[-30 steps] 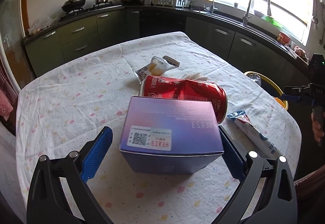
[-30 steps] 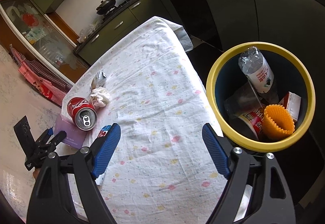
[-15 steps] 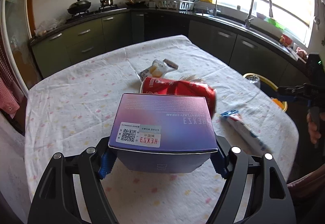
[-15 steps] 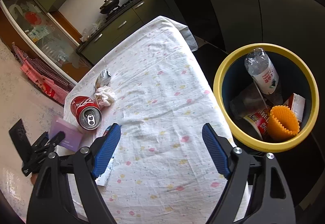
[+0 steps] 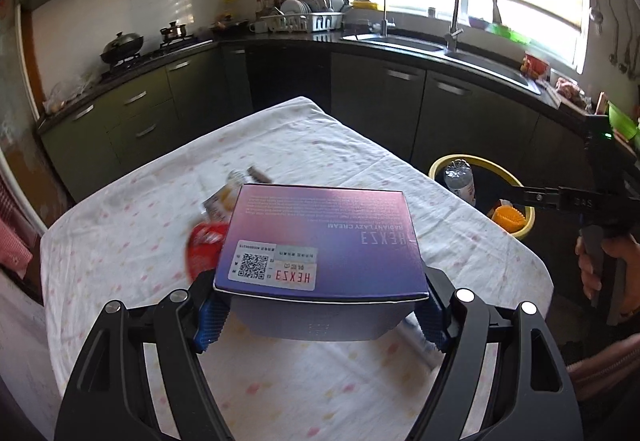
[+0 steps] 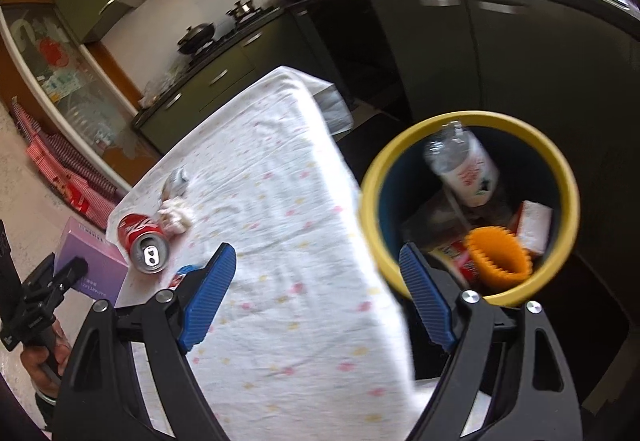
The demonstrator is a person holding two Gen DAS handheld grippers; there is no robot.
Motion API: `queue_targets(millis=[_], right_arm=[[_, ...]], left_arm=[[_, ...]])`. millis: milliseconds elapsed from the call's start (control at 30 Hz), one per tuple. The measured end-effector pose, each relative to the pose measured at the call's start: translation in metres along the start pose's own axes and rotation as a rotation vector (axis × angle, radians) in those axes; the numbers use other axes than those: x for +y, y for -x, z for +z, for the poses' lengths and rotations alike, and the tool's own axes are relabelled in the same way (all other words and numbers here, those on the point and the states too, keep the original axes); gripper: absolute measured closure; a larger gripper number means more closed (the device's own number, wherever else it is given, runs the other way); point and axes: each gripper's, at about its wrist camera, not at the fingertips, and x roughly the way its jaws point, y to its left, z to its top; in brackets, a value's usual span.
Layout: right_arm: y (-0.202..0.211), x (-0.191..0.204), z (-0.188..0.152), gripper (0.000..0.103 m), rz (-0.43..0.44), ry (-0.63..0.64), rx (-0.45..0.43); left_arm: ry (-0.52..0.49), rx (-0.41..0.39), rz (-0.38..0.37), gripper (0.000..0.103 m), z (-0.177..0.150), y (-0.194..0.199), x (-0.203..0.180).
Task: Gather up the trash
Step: 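Grasp the purple box with the left gripper and drop it into the bin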
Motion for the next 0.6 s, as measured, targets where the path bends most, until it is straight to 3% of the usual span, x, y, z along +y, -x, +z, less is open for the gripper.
queue_targets(millis=[300,600], right_arm=[[0.018,-0.068,-0.001,0.023,-0.075,-0.094,-0.062],[0.042,-0.116,-0.001,0.023,-0.134,-0.166,-0.126]], left_arm=[[-0.075,0.028,-0.039,0.027,0.055,-0.06,-0.068],[-0.186,0.085,-0.198,0.027,0.1,-0.117,-0.167]])
